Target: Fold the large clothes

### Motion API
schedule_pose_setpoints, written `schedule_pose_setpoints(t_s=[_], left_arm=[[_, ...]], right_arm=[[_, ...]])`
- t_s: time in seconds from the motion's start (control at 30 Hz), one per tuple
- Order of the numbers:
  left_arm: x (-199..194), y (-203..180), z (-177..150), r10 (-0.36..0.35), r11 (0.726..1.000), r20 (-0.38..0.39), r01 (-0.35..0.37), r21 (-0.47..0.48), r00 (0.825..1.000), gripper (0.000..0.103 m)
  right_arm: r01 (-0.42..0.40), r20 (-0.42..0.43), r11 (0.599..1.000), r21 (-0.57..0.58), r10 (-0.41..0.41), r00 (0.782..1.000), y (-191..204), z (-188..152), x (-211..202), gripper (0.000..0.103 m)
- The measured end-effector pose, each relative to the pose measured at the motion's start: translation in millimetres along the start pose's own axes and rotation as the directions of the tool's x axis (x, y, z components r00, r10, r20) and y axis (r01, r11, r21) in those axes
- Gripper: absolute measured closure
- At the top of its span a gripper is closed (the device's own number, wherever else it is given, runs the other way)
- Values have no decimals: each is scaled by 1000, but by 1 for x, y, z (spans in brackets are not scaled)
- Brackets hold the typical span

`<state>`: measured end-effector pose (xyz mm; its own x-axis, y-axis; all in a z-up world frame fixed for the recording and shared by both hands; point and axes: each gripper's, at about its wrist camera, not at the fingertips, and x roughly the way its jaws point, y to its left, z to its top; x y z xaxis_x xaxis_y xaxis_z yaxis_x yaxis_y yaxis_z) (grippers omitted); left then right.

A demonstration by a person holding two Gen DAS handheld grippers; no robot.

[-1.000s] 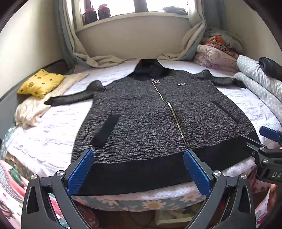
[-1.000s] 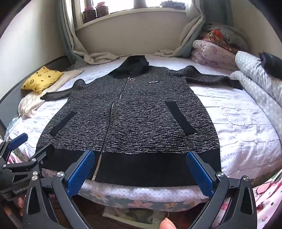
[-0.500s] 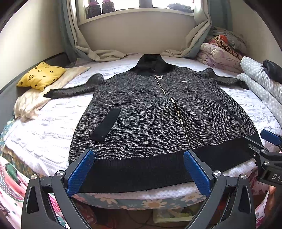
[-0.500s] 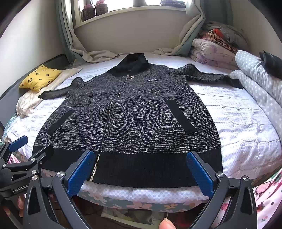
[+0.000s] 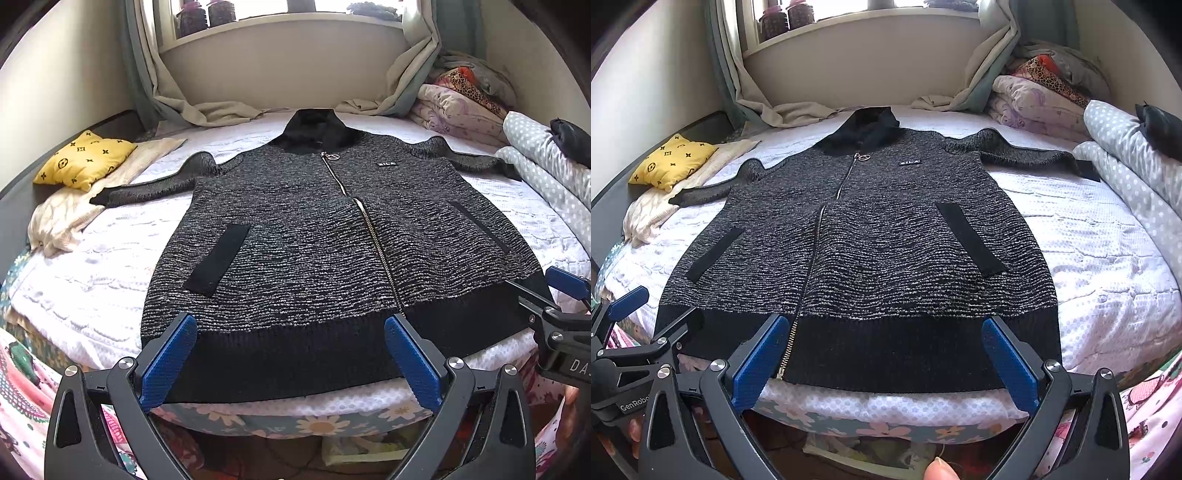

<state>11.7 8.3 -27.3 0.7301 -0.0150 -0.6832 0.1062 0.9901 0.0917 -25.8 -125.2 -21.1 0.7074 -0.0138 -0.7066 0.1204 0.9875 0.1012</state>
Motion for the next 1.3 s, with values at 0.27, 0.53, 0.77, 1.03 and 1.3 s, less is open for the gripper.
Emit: schedule_pose_setpoints(t_s=[0.27, 0.53, 0.77, 1.03, 1.3], left_arm=[[2, -1, 1, 1, 1000, -8, -1, 2, 1000, 0], [1, -2, 1, 1, 1000, -6, -1, 4, 1000, 0], [2, -1, 1, 1, 1000, -10, -1, -1, 1000, 0], [2, 0, 1, 3, 1000, -14, -3, 3, 1000, 0], [2, 0, 2, 4, 1000, -13, -4, 4, 1000, 0]], right_arm=[[-4, -7, 1000, 1, 4, 1000, 1, 0, 3, 0], [-5, -13, 1000, 4, 5, 1000, 0, 0, 5, 0], [-6, -17, 1000, 7, 6, 1000, -2, -1, 6, 0], [-6, -16, 1000, 9, 7, 1000, -2, -1, 6, 0], [-8, -18, 1000, 10, 8, 1000, -2, -1, 6, 0]])
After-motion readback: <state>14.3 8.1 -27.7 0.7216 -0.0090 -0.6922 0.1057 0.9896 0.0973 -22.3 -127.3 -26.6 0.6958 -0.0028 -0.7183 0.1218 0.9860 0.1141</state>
